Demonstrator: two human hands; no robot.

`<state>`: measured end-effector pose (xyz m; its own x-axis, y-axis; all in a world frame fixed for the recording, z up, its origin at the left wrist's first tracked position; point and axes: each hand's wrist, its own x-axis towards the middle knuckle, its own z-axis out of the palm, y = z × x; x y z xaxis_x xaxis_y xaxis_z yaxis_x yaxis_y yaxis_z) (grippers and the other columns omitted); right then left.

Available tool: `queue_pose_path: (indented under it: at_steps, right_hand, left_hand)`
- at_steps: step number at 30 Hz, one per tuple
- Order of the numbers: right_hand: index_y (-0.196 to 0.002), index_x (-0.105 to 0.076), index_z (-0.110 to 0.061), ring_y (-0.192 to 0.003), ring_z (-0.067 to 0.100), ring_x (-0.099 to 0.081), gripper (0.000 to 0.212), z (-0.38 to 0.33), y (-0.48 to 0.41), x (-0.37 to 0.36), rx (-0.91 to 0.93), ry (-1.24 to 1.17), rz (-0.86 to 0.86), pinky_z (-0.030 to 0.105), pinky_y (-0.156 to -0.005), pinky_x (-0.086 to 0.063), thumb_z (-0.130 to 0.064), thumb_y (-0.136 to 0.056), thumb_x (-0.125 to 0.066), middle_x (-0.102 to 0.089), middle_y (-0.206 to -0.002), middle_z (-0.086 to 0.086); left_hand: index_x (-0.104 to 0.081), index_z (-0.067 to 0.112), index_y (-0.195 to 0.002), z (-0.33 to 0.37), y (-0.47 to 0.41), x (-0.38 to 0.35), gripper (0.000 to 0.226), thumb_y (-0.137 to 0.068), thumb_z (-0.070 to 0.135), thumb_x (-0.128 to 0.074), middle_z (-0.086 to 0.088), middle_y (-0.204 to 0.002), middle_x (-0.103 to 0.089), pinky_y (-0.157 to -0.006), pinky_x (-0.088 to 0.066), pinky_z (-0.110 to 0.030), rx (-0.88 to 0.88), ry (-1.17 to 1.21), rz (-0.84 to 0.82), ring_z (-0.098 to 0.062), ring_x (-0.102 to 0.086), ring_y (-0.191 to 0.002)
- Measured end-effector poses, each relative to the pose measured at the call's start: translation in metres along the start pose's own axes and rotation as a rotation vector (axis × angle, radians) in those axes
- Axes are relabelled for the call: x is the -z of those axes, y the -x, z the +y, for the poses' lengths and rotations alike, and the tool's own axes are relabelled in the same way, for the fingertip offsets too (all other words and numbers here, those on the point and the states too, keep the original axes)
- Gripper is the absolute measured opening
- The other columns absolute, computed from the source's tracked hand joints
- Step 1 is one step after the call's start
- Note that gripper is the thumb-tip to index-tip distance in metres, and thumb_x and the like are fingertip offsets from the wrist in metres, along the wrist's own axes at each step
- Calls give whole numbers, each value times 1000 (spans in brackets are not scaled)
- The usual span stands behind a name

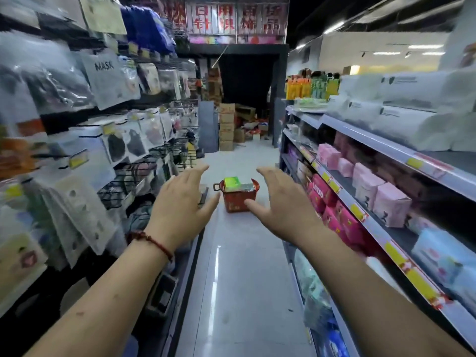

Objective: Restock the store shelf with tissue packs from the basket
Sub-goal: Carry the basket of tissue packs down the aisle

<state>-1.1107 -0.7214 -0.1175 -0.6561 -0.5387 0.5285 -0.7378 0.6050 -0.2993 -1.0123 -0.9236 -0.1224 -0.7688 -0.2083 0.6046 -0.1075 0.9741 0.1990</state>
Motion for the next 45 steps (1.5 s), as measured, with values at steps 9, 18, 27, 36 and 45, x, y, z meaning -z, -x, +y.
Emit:
queue_pose_path:
  at_steps: [9, 18, 27, 36, 45]
  right_hand:
    - [-149, -40, -17, -138, 30, -43, 66, 85, -233, -110, -51, 81, -7, 49, -112, -38, -49, -95, -60, -47, -148, 8]
    - [-155, -34, -16, -142, 30, -40, 72, 193, -408, -201, -111, 120, -27, 46, -115, -35, -51, -97, -59, -43, -154, 8]
    - [-156, -33, -17, -143, 29, -39, 73, 319, -603, -346, -111, 2, -164, 44, -116, -35, -48, -96, -61, -41, -155, 7]
    - [-156, -32, -17, -140, 30, -43, 74, 424, -770, -496, -253, -185, -311, 42, -115, -36, -52, -97, -60, -40, -156, 9]
    - [-155, -33, -16, -142, 28, -42, 76, 521, -918, -681, -469, -275, -411, 39, -116, -36, -48, -95, -65, -42, -156, 13]
  left_hand:
    - [-52, 15, -140, -101, -226, -141, 72, -91, 65, -34, -8, -136, -59, -106, -46, -46, -6, 17, 27, -28, -55, -126]
    - [-49, 16, -144, -175, -404, -282, 63, -95, 55, -51, -8, -138, -58, -106, -46, -47, -20, -1, -45, -30, -55, -126]
    - [-50, 16, -145, -255, -566, -451, 65, -95, 57, -51, -6, -139, -57, -105, -44, -44, 138, -26, -114, -27, -54, -128]
    - [-49, 20, -142, -342, -706, -603, 59, -95, 56, -54, -6, -143, -55, -102, -45, -43, 318, 76, -197, -29, -53, -129]
    - [-50, 21, -141, -486, -812, -794, 67, -86, 57, -55, -3, -145, -55, -110, -44, -45, 542, 339, -372, -24, -53, -133]
